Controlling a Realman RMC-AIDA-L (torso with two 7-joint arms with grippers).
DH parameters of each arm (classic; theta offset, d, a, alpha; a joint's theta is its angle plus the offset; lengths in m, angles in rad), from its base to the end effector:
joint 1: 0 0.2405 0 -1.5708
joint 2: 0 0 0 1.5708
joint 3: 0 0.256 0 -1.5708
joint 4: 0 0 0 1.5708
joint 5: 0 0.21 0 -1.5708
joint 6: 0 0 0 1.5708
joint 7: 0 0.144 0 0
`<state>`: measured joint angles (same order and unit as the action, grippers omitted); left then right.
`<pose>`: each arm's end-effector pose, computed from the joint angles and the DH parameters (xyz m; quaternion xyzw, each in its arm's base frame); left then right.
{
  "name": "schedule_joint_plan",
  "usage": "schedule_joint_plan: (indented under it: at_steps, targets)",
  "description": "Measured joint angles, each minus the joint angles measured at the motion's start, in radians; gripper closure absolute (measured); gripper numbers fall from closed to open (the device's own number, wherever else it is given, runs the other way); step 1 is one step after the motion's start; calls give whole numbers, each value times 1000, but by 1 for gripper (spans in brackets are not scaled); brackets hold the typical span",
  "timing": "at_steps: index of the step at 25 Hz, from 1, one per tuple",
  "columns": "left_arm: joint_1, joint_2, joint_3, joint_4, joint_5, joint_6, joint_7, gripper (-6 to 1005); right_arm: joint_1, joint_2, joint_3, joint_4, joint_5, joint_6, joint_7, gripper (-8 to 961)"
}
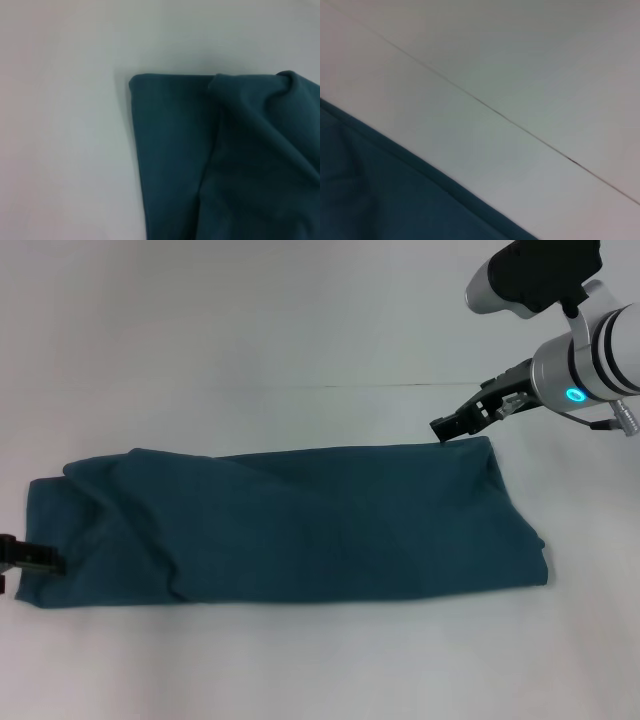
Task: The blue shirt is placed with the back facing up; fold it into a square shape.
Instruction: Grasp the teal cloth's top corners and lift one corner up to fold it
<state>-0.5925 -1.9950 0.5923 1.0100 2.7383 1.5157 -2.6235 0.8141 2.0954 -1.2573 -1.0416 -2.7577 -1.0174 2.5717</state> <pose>-0.3257 0.3525 0.0990 -0.7000 -0.6654 0.0158 0.2588 0.1599 0.4523 0.0037 -0.8839 0.2819 -0.0844 0.3635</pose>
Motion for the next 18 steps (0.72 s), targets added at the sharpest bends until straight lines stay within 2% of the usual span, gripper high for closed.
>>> schedule_joint_plan:
  at_steps: [18]
  targets:
    - [0, -8, 10, -119, 15, -126, 8, 66, 2, 2, -25, 2, -1, 1, 9, 29]
